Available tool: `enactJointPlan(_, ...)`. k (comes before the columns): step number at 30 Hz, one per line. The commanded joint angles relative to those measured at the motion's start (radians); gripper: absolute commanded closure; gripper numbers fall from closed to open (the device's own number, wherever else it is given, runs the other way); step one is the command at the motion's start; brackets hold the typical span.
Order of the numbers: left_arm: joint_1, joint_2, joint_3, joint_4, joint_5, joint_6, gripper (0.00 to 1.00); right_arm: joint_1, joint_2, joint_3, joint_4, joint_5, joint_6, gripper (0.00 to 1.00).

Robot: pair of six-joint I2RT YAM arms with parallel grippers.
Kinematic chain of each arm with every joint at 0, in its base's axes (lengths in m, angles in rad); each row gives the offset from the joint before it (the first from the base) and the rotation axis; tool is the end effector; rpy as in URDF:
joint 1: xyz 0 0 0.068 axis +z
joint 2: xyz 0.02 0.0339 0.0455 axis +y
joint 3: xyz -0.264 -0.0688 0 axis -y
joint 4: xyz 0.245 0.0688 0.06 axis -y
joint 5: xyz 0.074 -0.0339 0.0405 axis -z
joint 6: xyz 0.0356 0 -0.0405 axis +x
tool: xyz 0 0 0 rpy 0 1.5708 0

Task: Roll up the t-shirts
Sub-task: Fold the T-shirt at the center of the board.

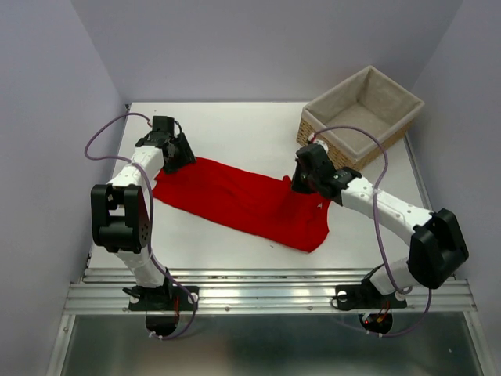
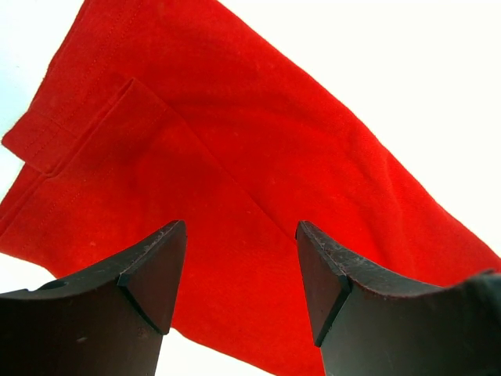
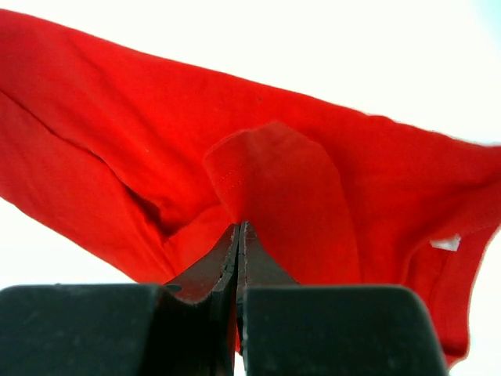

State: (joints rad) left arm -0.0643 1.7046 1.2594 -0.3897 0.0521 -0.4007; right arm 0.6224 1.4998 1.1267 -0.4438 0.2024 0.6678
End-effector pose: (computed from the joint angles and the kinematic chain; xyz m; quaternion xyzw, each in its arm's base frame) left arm 0.3748 -0.0260 0.2426 -0.1469 0.9212 -0.1065 0.3443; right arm 0.2689 0.1841 0.2640 0.0582 0.9240 0.1451 0.3491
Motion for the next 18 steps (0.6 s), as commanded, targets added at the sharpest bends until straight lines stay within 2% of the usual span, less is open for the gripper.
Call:
enactJointPlan(1, 0.001, -0.031, 0.025, 0.008, -0.005, 0.02, 0.3, 0.014, -0.082, -0.171, 0.085, -0.02, 0.065, 0.99)
enactJointPlan(2, 0.001, -0.03, 0.02, 0.009, -0.003, 0.02, 0.31, 0.014, -0.119, -0.252, 0.091, -0.023, 0.085, 0.95)
enactJointPlan(3, 0.001, -0.025, 0.018, 0.011, -0.005, 0.02, 0.31, 0.014, -0.134, -0.284, 0.093, -0.014, 0.123, 0.68)
enactJointPlan(4, 0.001, -0.023, 0.015, 0.012, -0.001, 0.019, 0.31, 0.014, -0.147, -0.313, 0.09, -0.006, 0.124, 0.68)
enactJointPlan(5, 0.001, -0.022, 0.014, 0.014, -0.001, 0.017, 0.31, 0.014, -0.16, -0.353, 0.088, 0.005, 0.147, 0.43)
enactJointPlan(6, 0.001, -0.016, 0.012, 0.017, 0.002, 0.016, 0.31, 0.014, -0.18, -0.363, 0.08, 0.02, 0.151, 0.38)
enactJointPlan(8, 0.001, -0.007, 0.017, 0.015, 0.006, 0.013, 0.31, 0.014, -0.193, -0.351, 0.067, 0.04, 0.151, 0.32)
enactJointPlan(12, 0.001, -0.011, 0.017, 0.017, 0.012, 0.008, 0.31, 0.014, -0.211, -0.308, 0.053, 0.1, 0.136, 0.32)
enactJointPlan(16, 0.001, -0.023, 0.006, 0.015, 0.011, 0.01, 0.3, 0.014, -0.149, -0.228, 0.034, 0.137, 0.121, 0.46)
enactJointPlan(18, 0.001, -0.033, -0.005, 0.015, 0.009, 0.011, 0.31, 0.014, -0.11, -0.194, 0.022, 0.129, 0.112, 0.47)
